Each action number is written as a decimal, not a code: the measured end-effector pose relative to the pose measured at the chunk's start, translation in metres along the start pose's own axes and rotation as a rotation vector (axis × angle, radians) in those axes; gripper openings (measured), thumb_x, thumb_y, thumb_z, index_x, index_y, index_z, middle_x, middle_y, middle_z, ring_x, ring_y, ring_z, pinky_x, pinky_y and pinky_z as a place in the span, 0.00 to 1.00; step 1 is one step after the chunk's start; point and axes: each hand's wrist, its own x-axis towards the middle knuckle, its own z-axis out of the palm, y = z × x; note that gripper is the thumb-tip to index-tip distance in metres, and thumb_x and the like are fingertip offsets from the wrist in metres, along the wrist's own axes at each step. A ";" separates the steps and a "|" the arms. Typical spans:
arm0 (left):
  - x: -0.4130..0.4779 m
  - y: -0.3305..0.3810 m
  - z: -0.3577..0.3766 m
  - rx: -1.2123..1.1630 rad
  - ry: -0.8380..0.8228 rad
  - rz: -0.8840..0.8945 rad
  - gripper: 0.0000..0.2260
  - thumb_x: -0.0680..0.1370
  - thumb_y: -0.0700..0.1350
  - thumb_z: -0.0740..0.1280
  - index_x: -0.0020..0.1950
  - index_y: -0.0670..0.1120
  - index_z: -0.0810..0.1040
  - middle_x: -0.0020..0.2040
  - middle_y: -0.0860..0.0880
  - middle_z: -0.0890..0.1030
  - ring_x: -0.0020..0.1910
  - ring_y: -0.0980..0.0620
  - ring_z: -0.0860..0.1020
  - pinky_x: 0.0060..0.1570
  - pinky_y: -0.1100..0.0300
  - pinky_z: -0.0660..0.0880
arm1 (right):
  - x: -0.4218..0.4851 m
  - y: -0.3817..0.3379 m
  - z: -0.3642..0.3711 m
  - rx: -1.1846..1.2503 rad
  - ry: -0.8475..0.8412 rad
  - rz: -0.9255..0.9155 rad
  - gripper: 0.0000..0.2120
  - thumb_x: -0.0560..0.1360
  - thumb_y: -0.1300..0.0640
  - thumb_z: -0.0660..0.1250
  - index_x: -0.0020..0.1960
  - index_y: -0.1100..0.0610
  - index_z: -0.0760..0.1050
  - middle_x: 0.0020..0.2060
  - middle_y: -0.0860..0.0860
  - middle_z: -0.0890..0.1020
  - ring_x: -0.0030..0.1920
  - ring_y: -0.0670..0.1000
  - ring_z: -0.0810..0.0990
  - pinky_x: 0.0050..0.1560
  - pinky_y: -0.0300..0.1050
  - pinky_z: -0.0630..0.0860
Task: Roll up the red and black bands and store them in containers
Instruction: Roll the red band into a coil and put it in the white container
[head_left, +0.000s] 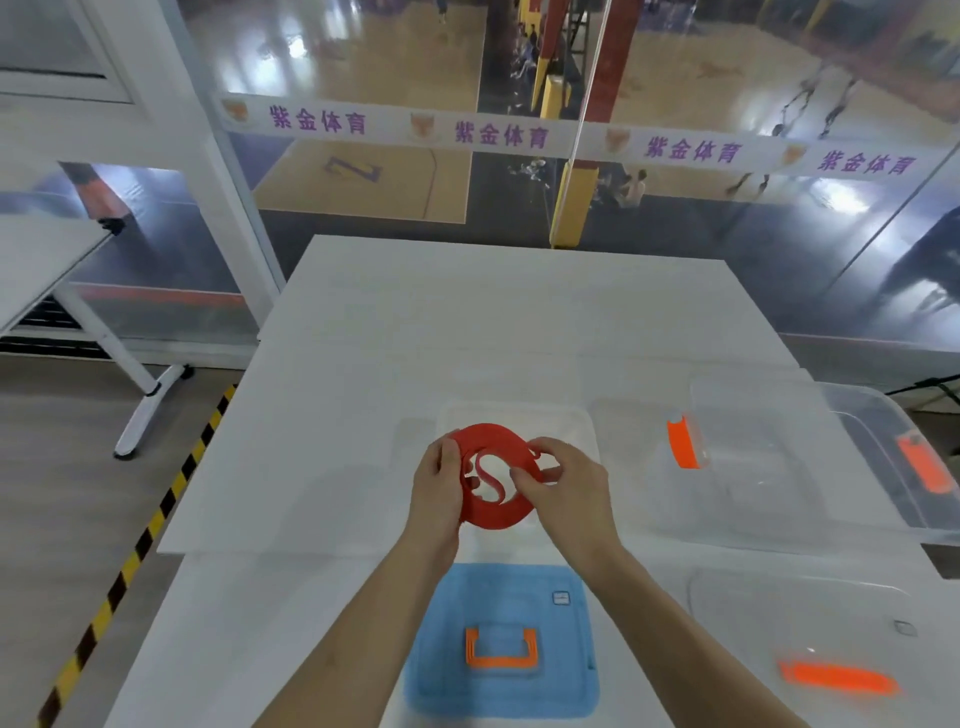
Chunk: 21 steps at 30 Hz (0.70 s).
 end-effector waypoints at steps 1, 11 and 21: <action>0.010 0.000 -0.001 0.077 -0.005 0.023 0.15 0.87 0.52 0.55 0.65 0.53 0.79 0.59 0.47 0.84 0.53 0.49 0.82 0.59 0.48 0.80 | 0.012 0.003 0.002 0.008 -0.017 0.023 0.13 0.74 0.52 0.76 0.58 0.44 0.82 0.50 0.40 0.86 0.44 0.43 0.86 0.48 0.41 0.85; 0.096 -0.029 -0.021 0.652 0.209 0.160 0.18 0.87 0.45 0.56 0.76 0.47 0.71 0.74 0.45 0.72 0.72 0.46 0.72 0.69 0.57 0.67 | 0.113 0.051 0.033 -0.099 -0.117 0.129 0.10 0.71 0.51 0.77 0.52 0.46 0.84 0.47 0.40 0.86 0.44 0.48 0.87 0.50 0.54 0.86; 0.129 -0.056 -0.010 0.664 0.089 0.009 0.22 0.88 0.47 0.51 0.82 0.46 0.60 0.79 0.47 0.68 0.78 0.46 0.67 0.73 0.60 0.62 | 0.153 0.101 0.081 -0.281 -0.201 0.179 0.14 0.71 0.52 0.73 0.57 0.50 0.84 0.48 0.45 0.86 0.44 0.46 0.85 0.47 0.42 0.81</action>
